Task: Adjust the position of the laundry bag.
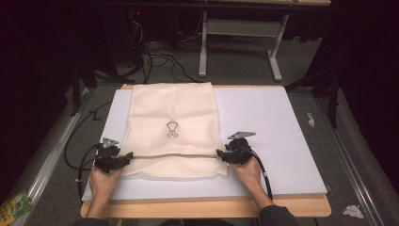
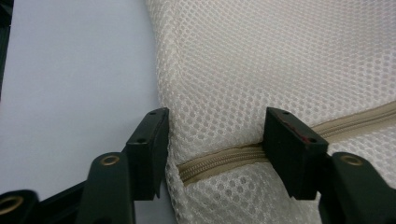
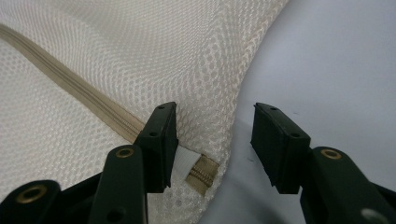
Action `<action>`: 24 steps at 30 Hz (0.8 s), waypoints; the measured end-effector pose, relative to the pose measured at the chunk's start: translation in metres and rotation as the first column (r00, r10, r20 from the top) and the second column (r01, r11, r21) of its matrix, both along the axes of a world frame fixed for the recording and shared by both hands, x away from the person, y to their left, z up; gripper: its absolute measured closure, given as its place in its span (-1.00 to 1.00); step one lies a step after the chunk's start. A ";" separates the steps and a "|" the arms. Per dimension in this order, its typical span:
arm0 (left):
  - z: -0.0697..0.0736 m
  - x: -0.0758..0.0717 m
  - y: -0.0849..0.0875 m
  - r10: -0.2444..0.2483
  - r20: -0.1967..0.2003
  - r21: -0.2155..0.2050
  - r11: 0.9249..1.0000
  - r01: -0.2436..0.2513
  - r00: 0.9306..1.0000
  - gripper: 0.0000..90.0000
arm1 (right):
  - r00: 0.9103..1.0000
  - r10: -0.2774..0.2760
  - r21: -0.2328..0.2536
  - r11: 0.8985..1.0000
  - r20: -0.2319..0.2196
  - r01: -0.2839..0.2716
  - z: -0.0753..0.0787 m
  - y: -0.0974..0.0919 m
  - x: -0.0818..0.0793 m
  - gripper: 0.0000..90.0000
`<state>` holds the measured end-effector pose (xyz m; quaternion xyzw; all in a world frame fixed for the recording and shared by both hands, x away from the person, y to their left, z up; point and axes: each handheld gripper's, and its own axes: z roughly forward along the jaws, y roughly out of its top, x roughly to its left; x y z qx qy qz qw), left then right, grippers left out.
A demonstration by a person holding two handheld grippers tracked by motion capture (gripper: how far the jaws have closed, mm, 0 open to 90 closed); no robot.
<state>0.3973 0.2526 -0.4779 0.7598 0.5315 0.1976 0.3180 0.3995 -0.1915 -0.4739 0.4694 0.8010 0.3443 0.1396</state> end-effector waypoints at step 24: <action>0.005 0.006 -0.003 -0.063 -0.011 -0.070 0.996 0.062 0.998 0.84 | 0.996 0.079 0.080 0.994 -0.028 -0.077 0.001 -0.006 0.005 0.91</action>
